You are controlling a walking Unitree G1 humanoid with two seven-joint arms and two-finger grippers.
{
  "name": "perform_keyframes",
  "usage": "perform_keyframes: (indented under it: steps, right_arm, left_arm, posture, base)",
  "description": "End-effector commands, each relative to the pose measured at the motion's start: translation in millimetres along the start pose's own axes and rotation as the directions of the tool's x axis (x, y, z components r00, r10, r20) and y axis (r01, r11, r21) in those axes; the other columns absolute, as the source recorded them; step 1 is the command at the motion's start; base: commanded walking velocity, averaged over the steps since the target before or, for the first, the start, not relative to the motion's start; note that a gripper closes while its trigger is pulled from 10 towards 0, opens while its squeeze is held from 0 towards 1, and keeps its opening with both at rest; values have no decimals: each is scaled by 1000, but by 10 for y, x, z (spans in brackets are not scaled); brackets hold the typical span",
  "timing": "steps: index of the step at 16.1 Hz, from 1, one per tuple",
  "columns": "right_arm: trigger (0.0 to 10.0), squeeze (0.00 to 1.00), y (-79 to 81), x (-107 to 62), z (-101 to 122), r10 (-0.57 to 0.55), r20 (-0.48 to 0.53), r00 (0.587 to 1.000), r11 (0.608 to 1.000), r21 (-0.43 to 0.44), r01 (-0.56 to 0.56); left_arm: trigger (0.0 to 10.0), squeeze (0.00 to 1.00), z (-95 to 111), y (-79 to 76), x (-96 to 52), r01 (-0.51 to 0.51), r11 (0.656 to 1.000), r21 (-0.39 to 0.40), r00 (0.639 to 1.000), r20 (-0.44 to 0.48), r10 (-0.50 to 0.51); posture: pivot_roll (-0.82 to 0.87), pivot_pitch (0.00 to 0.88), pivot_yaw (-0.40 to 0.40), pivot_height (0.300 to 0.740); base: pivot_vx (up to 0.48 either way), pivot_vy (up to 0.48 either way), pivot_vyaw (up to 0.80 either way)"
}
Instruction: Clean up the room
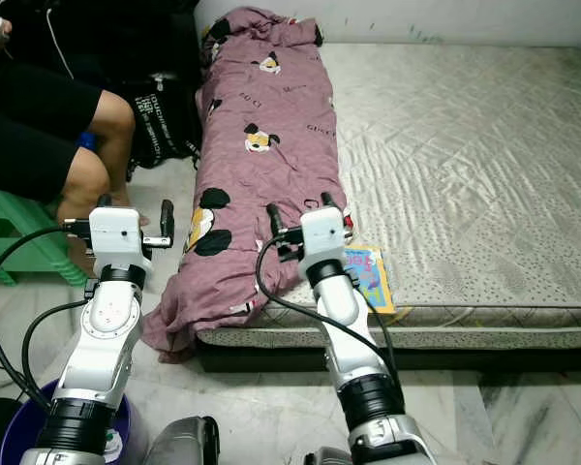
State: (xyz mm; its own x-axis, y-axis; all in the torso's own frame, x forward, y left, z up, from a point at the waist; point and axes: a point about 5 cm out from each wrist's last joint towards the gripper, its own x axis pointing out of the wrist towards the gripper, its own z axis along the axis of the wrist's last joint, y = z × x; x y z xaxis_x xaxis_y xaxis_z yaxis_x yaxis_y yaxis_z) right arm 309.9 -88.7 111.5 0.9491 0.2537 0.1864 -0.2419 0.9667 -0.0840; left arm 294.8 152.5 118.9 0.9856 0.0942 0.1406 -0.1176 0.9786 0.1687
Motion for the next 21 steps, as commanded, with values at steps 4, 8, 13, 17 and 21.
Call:
perform_keyframes:
  steps: [4, 8, 13, 17, 21]
  right_arm:
    - [10000, 0, 0, -28, 22, -22, -3, 1000, 1000, 18, 22]
    - [10000, 0, 3, -53, 37, -16, -1, 1000, 1000, 18, 16]
    - [10000, 0, 20, -78, 68, -3, -2, 1000, 1000, 13, 3]
    - [10000, 0, 27, -77, 85, 9, -4, 1000, 1000, 7, -9]
    - [10000, 0, 27, -69, 95, 12, -3, 1000, 1000, 4, -12]
  left_arm:
    - [10000, 0, 36, 9, -24, 7, 1000, -7, 1000, 2, -7]
    - [10000, 0, 41, 1, -48, 26, 999, -34, 1000, -7, -26]
    - [10000, 0, 81, -32, -62, 58, 997, -48, 998, 8, -57]
    - [10000, 0, 94, -40, -66, 64, 997, -53, 998, 12, -63]
    - [10000, 0, 101, -46, -59, 69, 996, -57, 998, 13, -68]
  posture:
    - [-4, 121, 19, 740]
    - [-7, 142, 14, 740]
    - [-9, 150, 12, 740]
    - [-10, 152, 5, 740]
    - [-10, 154, 4, 740]
  base:
    - [0, 0, -503]
    - [0, 0, -547]
    - [59, 0, 0]
    - [349, 0, 0]
    - [352, 0, 0]
